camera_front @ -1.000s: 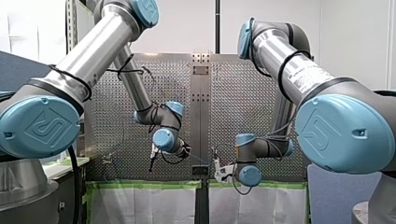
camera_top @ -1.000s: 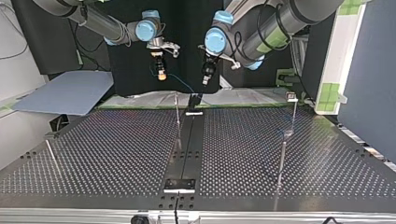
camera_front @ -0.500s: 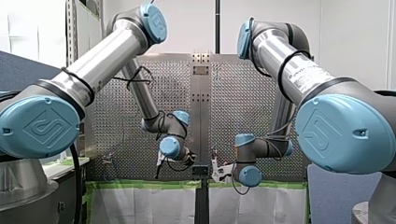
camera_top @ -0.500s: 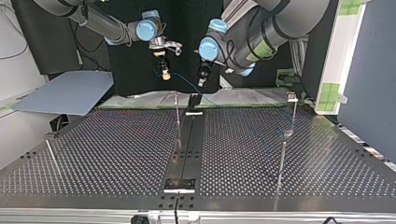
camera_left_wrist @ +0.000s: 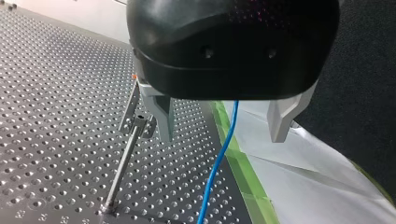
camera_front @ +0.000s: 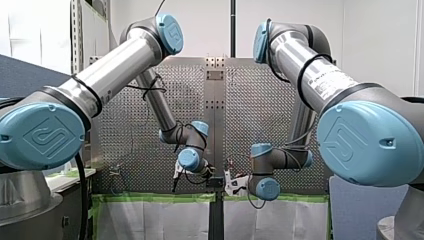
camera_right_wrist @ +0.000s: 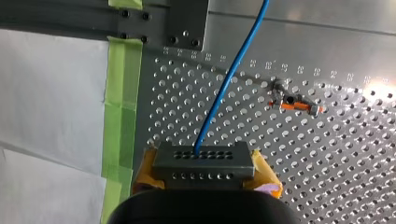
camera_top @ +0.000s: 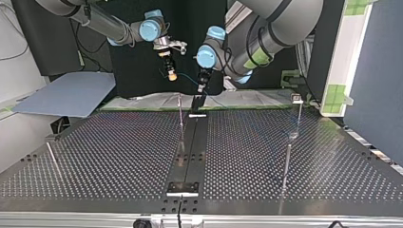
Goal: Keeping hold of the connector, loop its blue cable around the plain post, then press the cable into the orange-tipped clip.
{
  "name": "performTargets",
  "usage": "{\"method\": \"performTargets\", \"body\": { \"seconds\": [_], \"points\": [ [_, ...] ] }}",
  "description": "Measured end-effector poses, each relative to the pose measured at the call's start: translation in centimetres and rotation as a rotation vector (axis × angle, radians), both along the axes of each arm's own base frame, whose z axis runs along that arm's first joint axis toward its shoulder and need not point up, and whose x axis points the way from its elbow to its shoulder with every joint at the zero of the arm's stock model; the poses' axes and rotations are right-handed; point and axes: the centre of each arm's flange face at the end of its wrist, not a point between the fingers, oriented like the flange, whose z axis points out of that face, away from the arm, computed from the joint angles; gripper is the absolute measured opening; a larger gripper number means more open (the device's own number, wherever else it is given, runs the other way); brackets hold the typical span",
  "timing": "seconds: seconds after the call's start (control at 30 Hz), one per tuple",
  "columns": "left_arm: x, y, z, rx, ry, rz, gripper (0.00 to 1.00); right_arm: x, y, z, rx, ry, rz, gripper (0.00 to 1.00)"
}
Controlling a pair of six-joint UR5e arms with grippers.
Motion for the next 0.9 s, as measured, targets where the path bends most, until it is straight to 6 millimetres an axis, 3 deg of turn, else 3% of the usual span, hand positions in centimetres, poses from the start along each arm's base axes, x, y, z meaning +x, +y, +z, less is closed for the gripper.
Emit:
{"method": "performTargets", "body": {
  "seconds": [0.9],
  "points": [
    [0.6, 0.3, -0.1, 0.099, -0.016, -0.038, 0.98, 1.3, 0.8, 0.1, 0.013, -0.050, 0.092, 0.00]
  ]
}}
